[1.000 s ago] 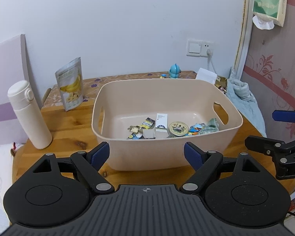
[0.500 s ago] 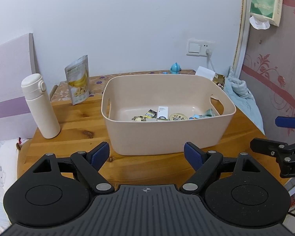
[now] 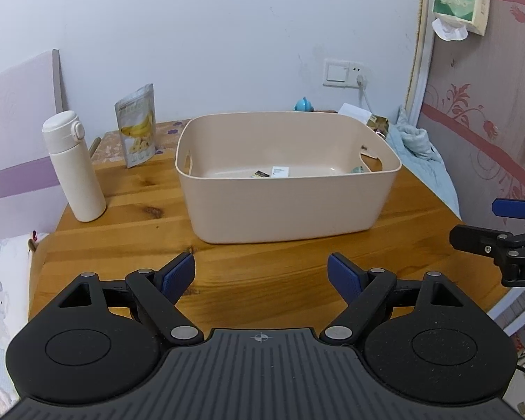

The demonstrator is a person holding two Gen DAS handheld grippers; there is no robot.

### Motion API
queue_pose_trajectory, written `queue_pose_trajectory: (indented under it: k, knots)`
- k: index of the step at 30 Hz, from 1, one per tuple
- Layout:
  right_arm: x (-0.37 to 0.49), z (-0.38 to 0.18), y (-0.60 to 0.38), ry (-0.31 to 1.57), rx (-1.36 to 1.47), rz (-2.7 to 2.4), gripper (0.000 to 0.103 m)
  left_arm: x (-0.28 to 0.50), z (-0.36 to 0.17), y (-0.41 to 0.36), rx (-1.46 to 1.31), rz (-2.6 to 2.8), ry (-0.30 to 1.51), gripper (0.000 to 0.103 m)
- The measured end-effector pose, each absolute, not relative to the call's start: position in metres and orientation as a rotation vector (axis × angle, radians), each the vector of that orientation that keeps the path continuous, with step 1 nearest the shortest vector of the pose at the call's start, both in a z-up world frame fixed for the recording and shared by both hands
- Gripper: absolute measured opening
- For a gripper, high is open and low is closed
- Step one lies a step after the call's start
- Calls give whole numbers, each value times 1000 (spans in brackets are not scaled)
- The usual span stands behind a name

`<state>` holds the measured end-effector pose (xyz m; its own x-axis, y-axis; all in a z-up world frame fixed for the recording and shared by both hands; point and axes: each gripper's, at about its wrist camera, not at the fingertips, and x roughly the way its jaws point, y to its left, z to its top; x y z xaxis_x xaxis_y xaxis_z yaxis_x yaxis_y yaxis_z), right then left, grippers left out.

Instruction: Organize objects

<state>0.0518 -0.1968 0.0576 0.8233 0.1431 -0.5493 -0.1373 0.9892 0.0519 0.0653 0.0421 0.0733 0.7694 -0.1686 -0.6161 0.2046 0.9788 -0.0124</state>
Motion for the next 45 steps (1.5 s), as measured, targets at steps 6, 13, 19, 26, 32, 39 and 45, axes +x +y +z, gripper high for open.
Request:
queue_pose_trajectory:
  k: [6, 13, 19, 26, 32, 39, 45]
  knots:
    - [36, 60, -197, 561, -21, 109, 103, 55, 77, 47, 44, -196, 656, 86]
    - [22, 62, -195, 561, -36, 108, 103, 42, 73, 54, 21, -197, 664, 87]
    - [8, 64, -194, 551, -30, 114, 103, 30, 72, 54, 36, -195, 660, 87]
    - [-6, 61, -197, 552, -11, 112, 103, 15, 74, 51, 60, -205, 642, 87]
    - [-15, 62, -200, 544, 5, 110, 103, 5, 73, 48, 60, -223, 639, 87]
    - [-21, 62, -202, 542, 9, 106, 103, -2, 72, 49, 64, -228, 640, 87]
    - [-24, 62, -202, 544, 7, 112, 103, -2, 67, 51, 58, -223, 657, 88]
